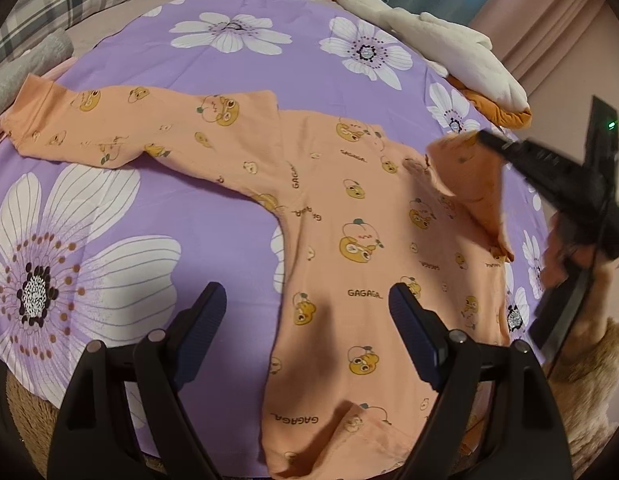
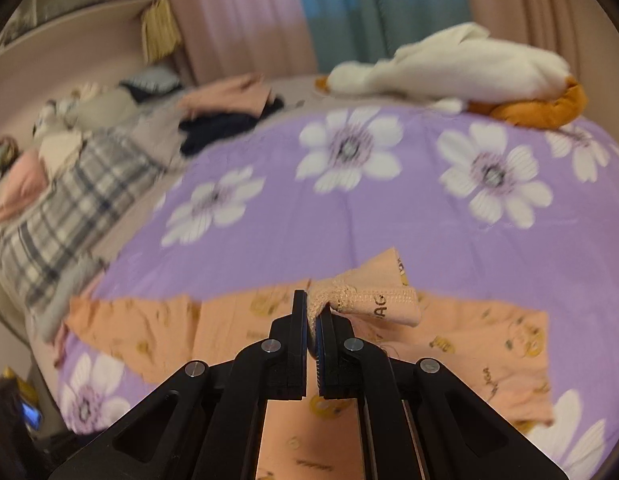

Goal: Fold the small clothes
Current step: 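Lay the held sleeve across the onesie body and open the right tool, then grasp the other sleeve cuff with the left tool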

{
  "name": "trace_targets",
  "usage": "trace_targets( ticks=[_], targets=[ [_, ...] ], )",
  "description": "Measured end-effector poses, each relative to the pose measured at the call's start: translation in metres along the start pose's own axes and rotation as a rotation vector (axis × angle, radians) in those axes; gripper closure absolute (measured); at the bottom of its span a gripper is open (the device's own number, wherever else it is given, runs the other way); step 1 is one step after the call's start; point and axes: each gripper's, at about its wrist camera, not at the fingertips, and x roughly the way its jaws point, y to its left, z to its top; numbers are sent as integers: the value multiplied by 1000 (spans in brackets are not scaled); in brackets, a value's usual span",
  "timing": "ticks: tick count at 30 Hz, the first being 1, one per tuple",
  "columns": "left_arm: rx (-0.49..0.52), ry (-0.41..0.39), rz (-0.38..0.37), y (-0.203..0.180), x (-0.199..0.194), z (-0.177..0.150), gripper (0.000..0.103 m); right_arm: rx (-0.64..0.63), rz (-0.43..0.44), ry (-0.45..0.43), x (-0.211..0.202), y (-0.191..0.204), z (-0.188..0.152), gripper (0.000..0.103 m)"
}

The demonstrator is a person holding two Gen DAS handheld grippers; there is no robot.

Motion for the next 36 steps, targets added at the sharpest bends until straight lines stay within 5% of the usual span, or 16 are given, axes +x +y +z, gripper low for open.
trace_targets(
  ticks=[10,15,19,25,32,36],
  targets=[
    [11,18,-3,1,7,-1,20,-60,12,203,47,26,-55,98],
    [22,32,-21,-6,15,6,19,-97,99,210,36,34,-56,38],
    [37,34,-45,-15,20,17,19,-107,66,108,1,24,-43,36],
    [64,48,-109,-41,47,45,19,17,-142,-20,-53,-46,-36,29],
    [51,164,-147,-80,108,70,21,214,-257,-22,-78,-124,-60,29],
    [134,169,-140,-120,124,71,20,274,-305,12,-77,-147,-80,29]
  ],
)
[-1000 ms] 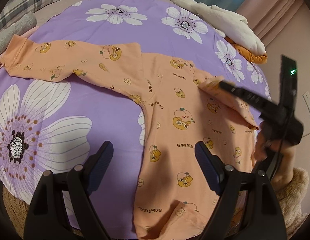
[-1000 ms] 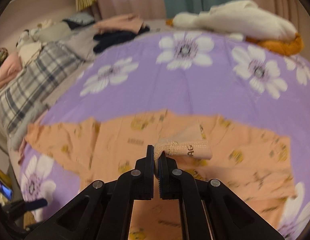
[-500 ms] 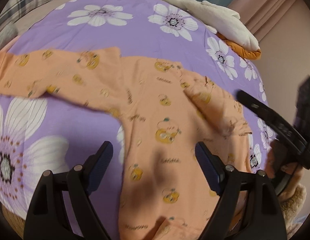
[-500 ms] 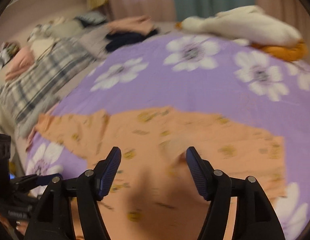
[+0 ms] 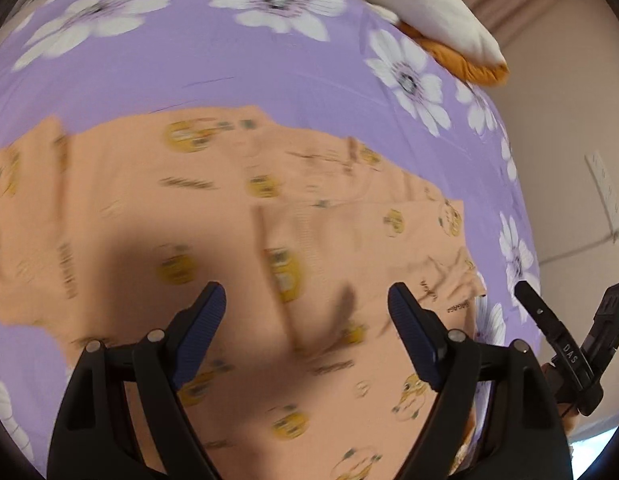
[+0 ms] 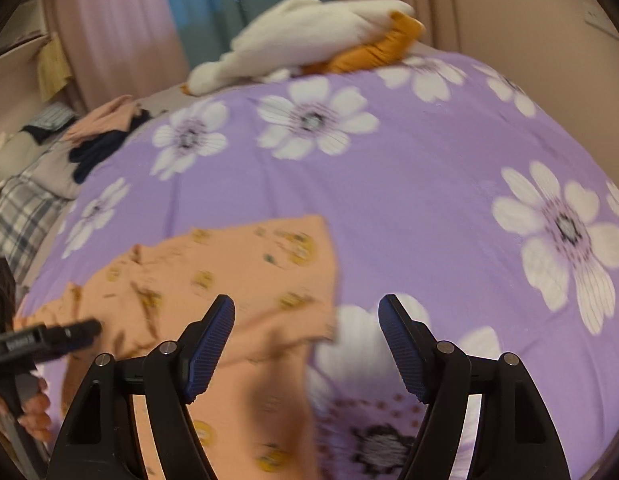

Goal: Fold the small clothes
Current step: 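Grasp the other sleeve cuff with the left tool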

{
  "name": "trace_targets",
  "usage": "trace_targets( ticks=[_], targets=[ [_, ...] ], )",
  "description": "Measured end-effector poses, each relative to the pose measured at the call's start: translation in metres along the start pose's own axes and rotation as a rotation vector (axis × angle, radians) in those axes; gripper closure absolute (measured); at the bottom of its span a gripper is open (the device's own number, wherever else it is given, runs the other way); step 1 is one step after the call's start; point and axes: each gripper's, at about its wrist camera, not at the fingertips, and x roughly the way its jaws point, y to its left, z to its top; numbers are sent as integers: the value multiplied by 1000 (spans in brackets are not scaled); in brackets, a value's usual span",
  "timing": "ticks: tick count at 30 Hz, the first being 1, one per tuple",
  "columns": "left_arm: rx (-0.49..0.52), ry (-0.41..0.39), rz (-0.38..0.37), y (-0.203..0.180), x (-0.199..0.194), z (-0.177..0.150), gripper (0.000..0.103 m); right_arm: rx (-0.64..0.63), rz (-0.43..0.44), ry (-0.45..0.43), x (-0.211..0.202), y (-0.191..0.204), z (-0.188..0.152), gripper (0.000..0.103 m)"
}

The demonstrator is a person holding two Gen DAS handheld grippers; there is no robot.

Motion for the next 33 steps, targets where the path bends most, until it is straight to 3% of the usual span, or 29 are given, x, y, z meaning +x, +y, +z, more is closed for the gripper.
trace_targets(
  ticks=[2,5,14,17,19,24,33],
  targets=[
    [40,16,12,-14,14,-1,20,28,-8,11,3,-10,-3,29],
    [50,44,88,-23,35,-10,21,76,1,28,7,-23,-9,29],
    [159,-91,356,-30,50,-24,19,97,9,36,11,-32,-19,29],
    [112,-109,347,-13,43,-19,31,95,15,31,10,-32,-20,29],
    [84,-132,347,-5,36,-14,50,90,8,31,10,-31,-21,29],
    [34,-147,297,12,27,-7,77,91,23,35,12,-28,-21,29],
    [-51,-135,221,33,10,-11,78,85,27,38,12,-25,-22,29]
  ],
)
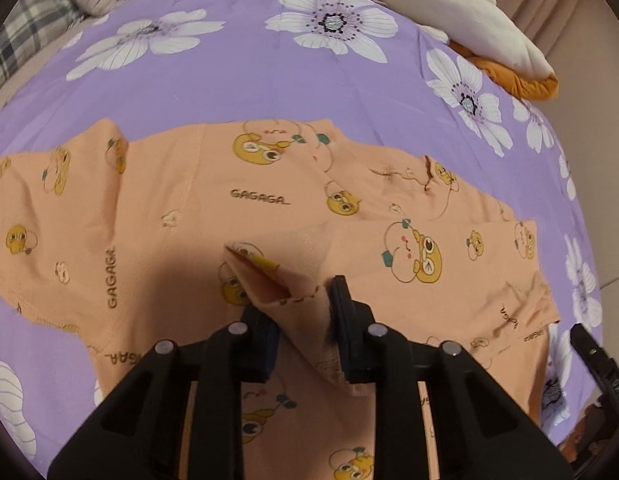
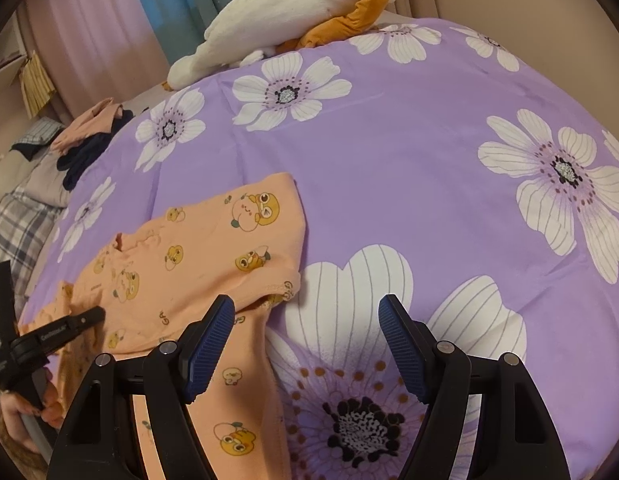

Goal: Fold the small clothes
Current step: 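Grasp the other sleeve cuff with the left tool, then lift the held sleeve cuff up with the left tool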

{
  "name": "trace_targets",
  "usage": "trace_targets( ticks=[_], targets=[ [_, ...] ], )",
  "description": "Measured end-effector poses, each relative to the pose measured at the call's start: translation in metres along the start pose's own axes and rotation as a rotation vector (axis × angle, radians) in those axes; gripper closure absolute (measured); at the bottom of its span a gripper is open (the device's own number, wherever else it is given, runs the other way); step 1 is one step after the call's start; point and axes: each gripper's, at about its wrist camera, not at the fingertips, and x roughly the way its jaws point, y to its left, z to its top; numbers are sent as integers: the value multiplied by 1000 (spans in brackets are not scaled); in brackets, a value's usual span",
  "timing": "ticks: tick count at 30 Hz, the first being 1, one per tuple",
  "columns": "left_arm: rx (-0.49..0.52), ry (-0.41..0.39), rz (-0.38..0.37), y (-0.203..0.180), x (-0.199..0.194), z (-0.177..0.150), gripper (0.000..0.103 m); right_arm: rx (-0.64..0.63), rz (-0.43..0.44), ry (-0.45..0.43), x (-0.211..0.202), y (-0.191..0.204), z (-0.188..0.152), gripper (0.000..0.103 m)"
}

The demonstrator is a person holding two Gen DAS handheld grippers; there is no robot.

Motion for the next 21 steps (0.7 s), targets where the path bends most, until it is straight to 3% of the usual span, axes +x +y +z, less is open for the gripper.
trace_targets(
  ticks=[7,9,17,21],
  targets=[
    [-135,52,-163,19,-4,2,84,-5,1,8,2,1,-3,29],
    [-128,43,-167,17,-5,1,93,-2,4,13,3,2,-3,29],
    [-187,-144,-146,33,-47,30,94,-21,9,17,4,8,0,29],
    [-201,-141,-116,53,-50,40,94,-33,31,23,5,13,2,29]
  ],
)
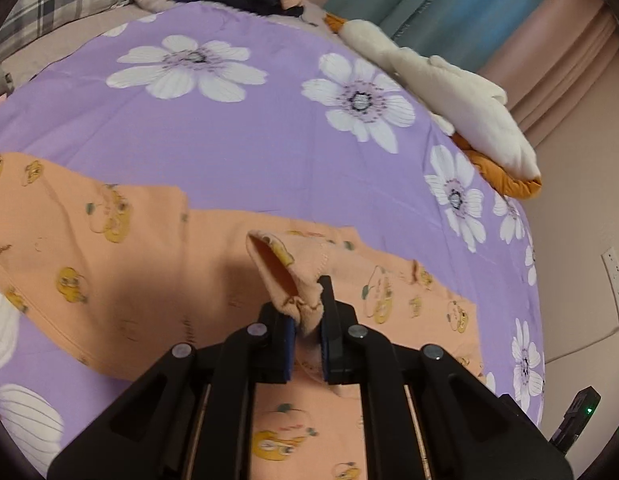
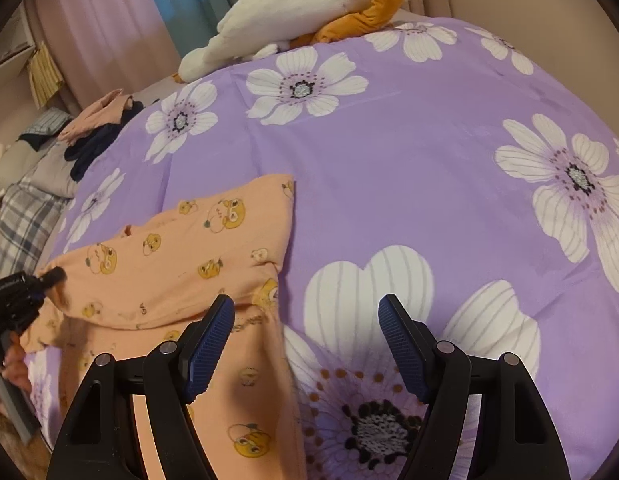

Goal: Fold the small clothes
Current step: 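Lift the held sleeve cuff up with the left tool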

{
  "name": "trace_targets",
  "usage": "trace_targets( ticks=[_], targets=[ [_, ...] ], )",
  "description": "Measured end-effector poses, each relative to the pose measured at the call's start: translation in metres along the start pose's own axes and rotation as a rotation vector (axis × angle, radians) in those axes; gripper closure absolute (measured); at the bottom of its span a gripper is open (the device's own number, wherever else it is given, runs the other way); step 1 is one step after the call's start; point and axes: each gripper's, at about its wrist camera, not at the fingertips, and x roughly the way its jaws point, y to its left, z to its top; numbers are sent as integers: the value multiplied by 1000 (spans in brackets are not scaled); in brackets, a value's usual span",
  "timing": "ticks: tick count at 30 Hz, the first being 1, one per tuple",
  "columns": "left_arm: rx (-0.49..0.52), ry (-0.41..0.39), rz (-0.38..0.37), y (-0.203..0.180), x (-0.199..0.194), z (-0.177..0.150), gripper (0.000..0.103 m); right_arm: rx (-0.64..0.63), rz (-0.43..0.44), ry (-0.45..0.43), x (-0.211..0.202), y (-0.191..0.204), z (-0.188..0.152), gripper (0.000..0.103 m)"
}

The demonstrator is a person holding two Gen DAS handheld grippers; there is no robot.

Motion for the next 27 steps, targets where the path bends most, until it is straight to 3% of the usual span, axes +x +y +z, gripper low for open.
trace_targets(
  ticks=[5,9,12,16,19,21,22,27],
  targets=[
    [-8,4,39,21,2,4,94,16,52,39,16,8,3,29],
    [48,42,68,22,14,-1,94,19,88,81,33,18,7,29],
    [58,57,87,27,21,-7,93,-2,108,109,46,27,10,39],
    [29,55,91,38,22,-5,93,-25,88,158,62,35,10,45],
    [21,26,99,41,16,-3,93,-55,70,155,61,39,10,62],
    [40,35,108,39,19,-3,93,-73,65,147,59,40,11,87],
    [48,47,116,39,23,-4,93,-84,57,141,59,41,11,92],
    [49,74,125,46,32,-5,89,-55,51,140,64,35,11,94]
  ],
)
